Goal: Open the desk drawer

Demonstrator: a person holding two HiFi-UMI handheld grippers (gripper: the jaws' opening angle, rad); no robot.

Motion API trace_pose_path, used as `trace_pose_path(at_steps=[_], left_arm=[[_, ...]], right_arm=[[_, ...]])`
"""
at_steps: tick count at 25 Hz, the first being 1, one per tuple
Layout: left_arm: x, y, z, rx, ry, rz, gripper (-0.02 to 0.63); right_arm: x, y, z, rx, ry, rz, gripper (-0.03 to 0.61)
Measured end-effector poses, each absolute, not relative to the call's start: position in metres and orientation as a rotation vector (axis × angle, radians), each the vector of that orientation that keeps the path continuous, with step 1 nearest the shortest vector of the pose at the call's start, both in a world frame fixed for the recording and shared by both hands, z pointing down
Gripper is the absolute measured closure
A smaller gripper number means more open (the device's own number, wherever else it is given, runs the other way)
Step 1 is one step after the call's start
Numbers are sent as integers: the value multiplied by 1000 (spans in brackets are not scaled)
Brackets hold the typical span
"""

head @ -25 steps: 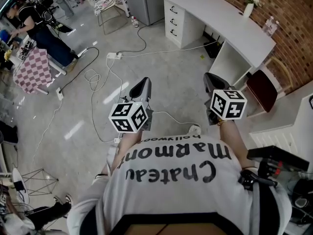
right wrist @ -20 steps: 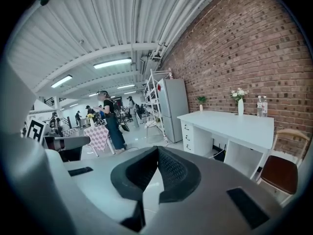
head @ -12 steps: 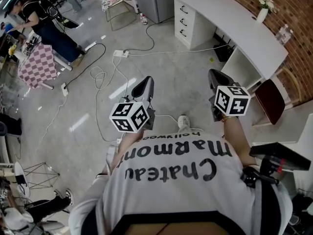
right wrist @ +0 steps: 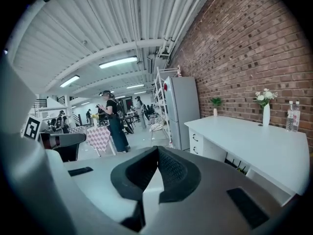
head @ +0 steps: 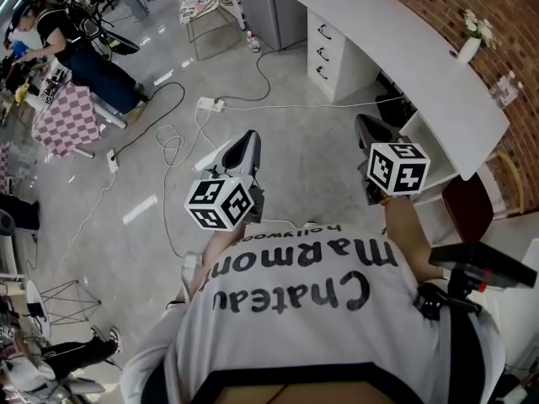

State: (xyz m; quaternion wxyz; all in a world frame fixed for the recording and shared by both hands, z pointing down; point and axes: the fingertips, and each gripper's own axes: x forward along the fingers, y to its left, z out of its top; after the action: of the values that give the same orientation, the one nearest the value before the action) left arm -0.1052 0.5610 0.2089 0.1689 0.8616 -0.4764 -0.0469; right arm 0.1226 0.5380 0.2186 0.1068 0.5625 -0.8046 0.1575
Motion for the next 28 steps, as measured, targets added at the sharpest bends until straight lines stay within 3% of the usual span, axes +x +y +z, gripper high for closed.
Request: trace_pose_path(at_steps=[9,28], left_arm=[[-100,503,210,2377,-1536,-179,598],[-67,341,246,2401,-1348,-121,598]], right_arm=[[138,470,238,1545,-2407,495,568],[163,340,271,1637,-2268,557,568]])
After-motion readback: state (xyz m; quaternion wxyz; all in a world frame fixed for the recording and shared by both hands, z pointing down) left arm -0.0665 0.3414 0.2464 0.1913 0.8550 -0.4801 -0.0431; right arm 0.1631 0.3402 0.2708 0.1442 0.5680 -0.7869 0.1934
